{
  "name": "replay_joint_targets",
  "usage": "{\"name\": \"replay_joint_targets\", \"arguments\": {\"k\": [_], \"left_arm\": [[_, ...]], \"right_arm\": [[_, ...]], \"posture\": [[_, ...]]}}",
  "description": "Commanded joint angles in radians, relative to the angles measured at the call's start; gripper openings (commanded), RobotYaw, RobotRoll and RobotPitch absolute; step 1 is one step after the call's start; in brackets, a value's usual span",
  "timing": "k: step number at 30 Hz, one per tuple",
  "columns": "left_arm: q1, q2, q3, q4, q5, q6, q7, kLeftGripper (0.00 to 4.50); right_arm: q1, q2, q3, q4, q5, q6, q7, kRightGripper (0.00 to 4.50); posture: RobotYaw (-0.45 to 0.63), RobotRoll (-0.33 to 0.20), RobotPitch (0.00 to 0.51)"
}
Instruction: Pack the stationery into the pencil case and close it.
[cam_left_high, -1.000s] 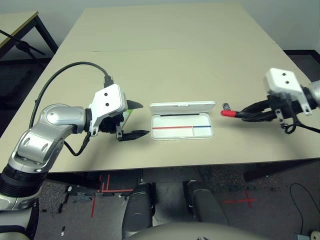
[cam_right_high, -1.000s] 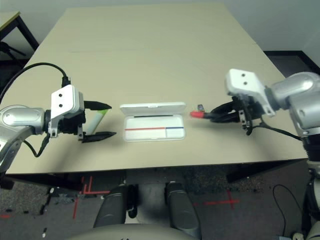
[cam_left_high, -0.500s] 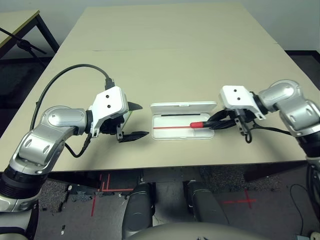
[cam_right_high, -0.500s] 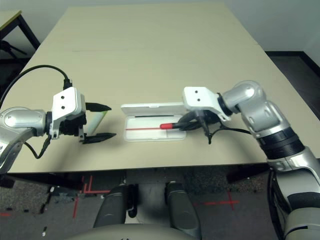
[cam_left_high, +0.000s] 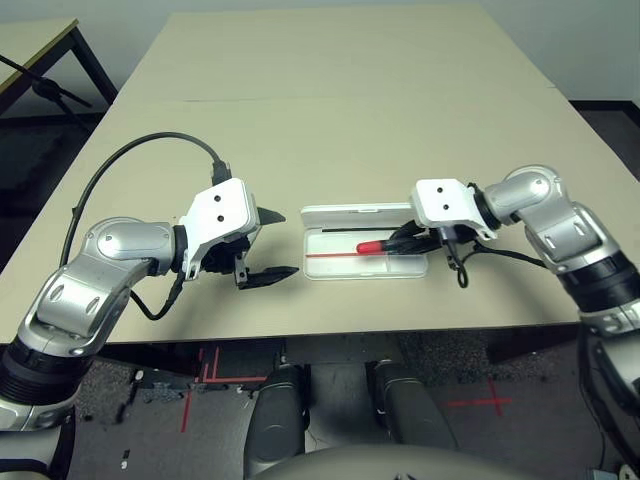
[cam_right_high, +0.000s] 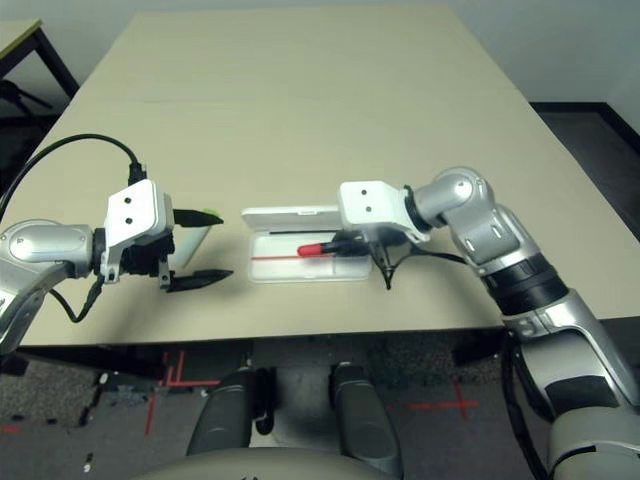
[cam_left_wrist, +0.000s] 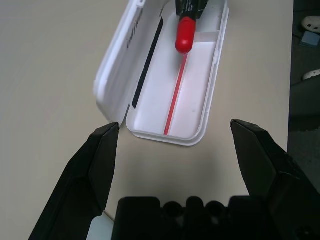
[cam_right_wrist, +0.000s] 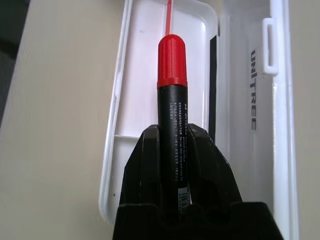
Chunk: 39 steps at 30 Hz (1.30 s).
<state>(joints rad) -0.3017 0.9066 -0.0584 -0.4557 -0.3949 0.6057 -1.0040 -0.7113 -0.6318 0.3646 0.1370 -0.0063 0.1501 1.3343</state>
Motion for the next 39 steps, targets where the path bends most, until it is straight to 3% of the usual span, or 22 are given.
{"name": "replay_joint_targets", "arguments": {"k": [1,10,36,39], "left_arm": [[-0.002,-0.001,-0.014,-0.005,0.006,0.008,0.004,4.50],[0.014,-0.002,-0.009,-0.019,0.003,0.014,0.017,4.50],[0.013,-0.013,-0.015,-0.018,0.015,0.008,0.032,4.50],[0.016,-0.012,-0.014,-0.016,0.016,0.006,0.033,4.50]], "right_arm": [[-0.007,0.043,0.026,0.019,-0.018,-0.017,-0.030,0.51],[-0.009,0.118,0.044,0.047,-0.057,-0.030,-0.100,0.51],[-0.070,0.195,0.068,0.237,-0.119,-0.127,-0.150,0.51],[-0.071,0.199,0.068,0.245,-0.116,-0.169,-0.140,1.32]], "posture": [[0.02,0.000,0.135],[0.04,0.000,0.136],[0.05,0.000,0.121],[0.05,0.000,0.121]]}}
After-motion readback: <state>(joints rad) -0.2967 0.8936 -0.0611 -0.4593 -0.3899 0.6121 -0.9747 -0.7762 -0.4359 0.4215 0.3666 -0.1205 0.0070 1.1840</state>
